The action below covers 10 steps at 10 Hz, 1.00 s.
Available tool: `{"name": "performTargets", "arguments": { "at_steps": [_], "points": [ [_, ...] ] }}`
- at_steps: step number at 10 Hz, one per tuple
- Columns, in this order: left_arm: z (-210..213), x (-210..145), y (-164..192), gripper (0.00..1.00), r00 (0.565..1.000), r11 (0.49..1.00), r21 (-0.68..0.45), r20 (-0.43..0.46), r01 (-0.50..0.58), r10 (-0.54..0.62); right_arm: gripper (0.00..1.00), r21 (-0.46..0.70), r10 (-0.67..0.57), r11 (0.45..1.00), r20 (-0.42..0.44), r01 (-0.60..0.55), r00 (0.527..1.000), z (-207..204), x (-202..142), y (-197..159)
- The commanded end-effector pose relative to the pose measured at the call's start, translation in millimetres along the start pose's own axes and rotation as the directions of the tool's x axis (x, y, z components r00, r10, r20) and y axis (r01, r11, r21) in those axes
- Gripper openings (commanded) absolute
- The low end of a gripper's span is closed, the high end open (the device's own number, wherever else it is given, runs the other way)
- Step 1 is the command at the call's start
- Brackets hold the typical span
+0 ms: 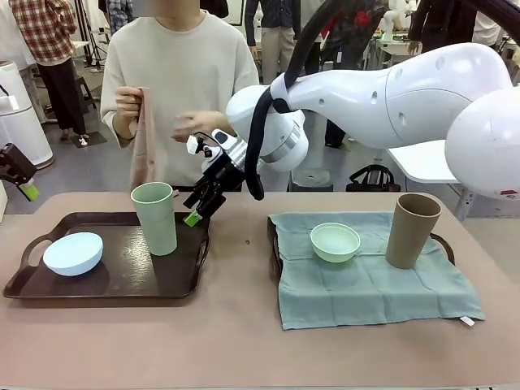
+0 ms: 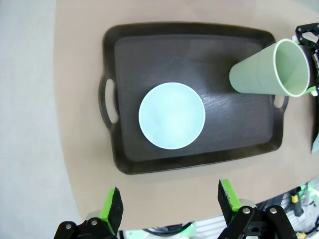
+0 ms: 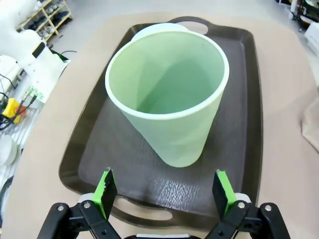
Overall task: Set up a tray with a mat and arrange the tableware.
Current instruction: Pick up the Picnic Bowl and Reusable plastic cup from the Handle tray in front of the human's position and hold them in the air.
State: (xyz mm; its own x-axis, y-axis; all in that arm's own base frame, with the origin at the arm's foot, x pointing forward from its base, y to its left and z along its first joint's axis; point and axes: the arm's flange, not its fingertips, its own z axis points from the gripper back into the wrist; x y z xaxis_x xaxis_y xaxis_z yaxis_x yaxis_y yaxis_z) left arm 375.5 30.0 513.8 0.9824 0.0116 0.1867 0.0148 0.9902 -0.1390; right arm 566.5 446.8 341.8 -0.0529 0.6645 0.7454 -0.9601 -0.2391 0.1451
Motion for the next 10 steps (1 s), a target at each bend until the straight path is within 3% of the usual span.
{"name": "performTargets", "arguments": {
  "at_steps": [1, 2, 4, 6, 10],
  "points": [
    [-0.7, -0.1, -1.0, 1.00, 1.000, 1.000, 0.002, -0.002, 0.002, -0.002, 1.00, 0.001, -0.009, 1.000, -0.001, 0.009, 1.000, 1.2, -2.2, -0.9],
    [0.0, 0.0, 0.0, 1.00, 1.000, 1.000, 0.000, 0.000, 0.000, 0.000, 1.00, 0.019, 0.059, 0.998, 0.096, -0.061, 0.994, 6.0, -2.8, 1.0],
    [-30.5, 11.4, -0.3, 1.00, 0.999, 0.998, 0.059, -0.032, 0.016, -0.014, 1.00, 0.048, 0.087, 0.994, 0.153, -0.095, 0.984, -10.6, -12.9, -8.2],
    [-54.1, 9.8, 9.5, 1.00, 0.998, 0.993, 0.107, -0.035, 0.053, -0.049, 1.00, 0.070, 0.088, 0.993, 0.158, -0.100, 0.983, -17.6, -13.2, -11.9],
    [-88.2, -7.4, 20.7, 1.00, 0.993, 0.992, 0.072, -0.066, 0.099, -0.095, 1.00, 0.029, 0.152, 0.987, 0.203, -0.161, 0.967, -21.6, -14.2, -9.9]
  ]
}}
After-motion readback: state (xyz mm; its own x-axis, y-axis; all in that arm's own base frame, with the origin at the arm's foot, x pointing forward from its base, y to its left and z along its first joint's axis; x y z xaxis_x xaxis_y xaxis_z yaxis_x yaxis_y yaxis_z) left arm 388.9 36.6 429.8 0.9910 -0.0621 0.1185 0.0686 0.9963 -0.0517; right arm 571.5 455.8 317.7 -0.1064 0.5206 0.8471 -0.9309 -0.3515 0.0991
